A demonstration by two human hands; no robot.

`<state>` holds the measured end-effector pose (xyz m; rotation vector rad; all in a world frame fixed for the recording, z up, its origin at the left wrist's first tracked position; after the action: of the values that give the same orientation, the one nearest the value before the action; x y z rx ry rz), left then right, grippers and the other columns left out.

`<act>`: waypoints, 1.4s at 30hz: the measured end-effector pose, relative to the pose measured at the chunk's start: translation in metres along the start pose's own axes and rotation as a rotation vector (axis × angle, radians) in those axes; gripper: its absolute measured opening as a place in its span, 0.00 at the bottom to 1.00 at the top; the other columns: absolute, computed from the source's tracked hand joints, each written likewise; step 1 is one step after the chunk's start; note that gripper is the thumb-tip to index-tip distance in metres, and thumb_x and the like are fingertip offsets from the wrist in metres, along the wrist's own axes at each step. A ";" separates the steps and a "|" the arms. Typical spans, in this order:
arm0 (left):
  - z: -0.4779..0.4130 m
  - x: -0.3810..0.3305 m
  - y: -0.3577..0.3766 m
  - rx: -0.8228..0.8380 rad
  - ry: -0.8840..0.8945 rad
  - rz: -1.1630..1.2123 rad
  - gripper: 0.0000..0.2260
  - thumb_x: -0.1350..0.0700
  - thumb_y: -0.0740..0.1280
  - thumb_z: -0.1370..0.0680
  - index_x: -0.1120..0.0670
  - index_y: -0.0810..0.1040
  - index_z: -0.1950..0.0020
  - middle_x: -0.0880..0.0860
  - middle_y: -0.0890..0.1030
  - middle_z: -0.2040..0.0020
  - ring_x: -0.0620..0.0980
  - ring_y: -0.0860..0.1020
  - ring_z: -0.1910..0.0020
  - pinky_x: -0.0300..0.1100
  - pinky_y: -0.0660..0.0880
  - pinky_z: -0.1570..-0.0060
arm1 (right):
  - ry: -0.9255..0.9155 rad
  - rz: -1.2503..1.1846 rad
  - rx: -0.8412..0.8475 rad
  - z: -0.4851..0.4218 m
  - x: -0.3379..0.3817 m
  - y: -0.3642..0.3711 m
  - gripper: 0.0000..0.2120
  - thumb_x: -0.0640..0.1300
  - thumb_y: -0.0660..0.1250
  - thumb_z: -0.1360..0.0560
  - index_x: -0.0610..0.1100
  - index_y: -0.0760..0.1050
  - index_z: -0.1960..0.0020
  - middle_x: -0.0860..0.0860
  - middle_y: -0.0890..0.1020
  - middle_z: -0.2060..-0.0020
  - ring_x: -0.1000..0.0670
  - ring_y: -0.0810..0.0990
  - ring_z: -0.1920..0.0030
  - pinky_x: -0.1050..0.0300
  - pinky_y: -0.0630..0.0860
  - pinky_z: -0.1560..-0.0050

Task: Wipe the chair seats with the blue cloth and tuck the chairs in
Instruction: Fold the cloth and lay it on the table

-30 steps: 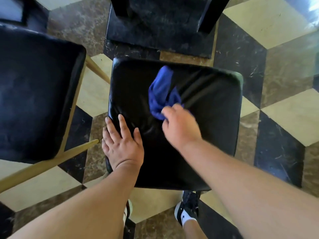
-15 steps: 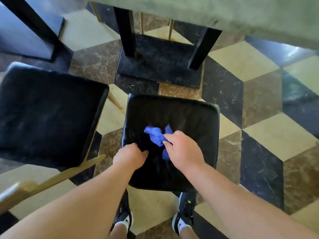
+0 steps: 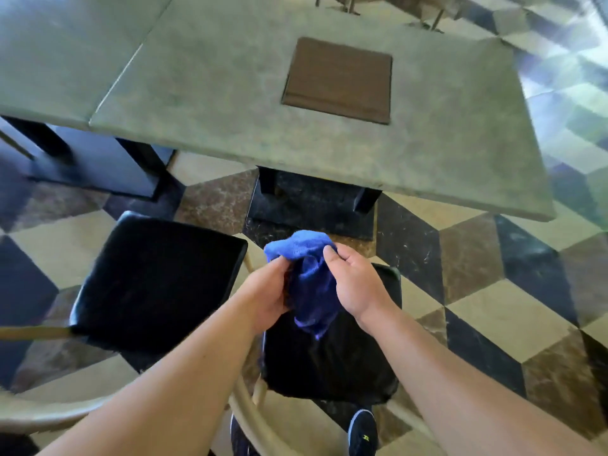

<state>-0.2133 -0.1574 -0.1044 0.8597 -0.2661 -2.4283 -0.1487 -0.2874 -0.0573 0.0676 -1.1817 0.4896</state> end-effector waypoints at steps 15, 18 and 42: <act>0.134 -0.174 -0.004 0.009 0.303 -0.523 0.07 0.56 0.70 0.18 0.57 0.83 0.42 0.57 0.86 0.47 0.52 0.83 0.51 0.48 0.79 0.51 | -0.046 0.020 -0.262 0.055 0.147 0.009 0.13 0.54 0.59 0.15 0.55 0.82 0.47 0.58 0.85 0.51 0.56 0.82 0.47 0.54 0.77 0.47; 0.145 -0.193 -0.004 -0.078 0.356 -0.600 0.11 0.50 0.73 0.19 0.58 0.83 0.49 0.59 0.86 0.52 0.56 0.83 0.56 0.57 0.82 0.49 | -0.071 0.068 -0.284 0.064 0.159 -0.001 0.16 0.55 0.58 0.15 0.53 0.81 0.54 0.55 0.85 0.57 0.50 0.82 0.52 0.51 0.78 0.53; 0.170 -0.252 0.102 -0.205 0.545 -0.360 0.06 0.62 0.71 0.18 0.52 0.79 0.46 0.55 0.85 0.58 0.52 0.84 0.60 0.46 0.80 0.65 | 0.138 -0.097 -0.337 0.060 0.120 -0.124 0.10 0.44 0.62 0.19 0.45 0.78 0.41 0.48 0.82 0.52 0.47 0.80 0.54 0.50 0.77 0.55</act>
<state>-0.1133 -0.1023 0.1949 1.5237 0.3625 -2.3554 -0.1167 -0.3769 0.0991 -0.1953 -1.1050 0.2024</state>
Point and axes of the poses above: each hand's wrist, its own z-axis away from the middle knuckle, its own y-axis out of the palm, x = y × z, the point moved 7 cm from there along -z, towards the middle knuckle
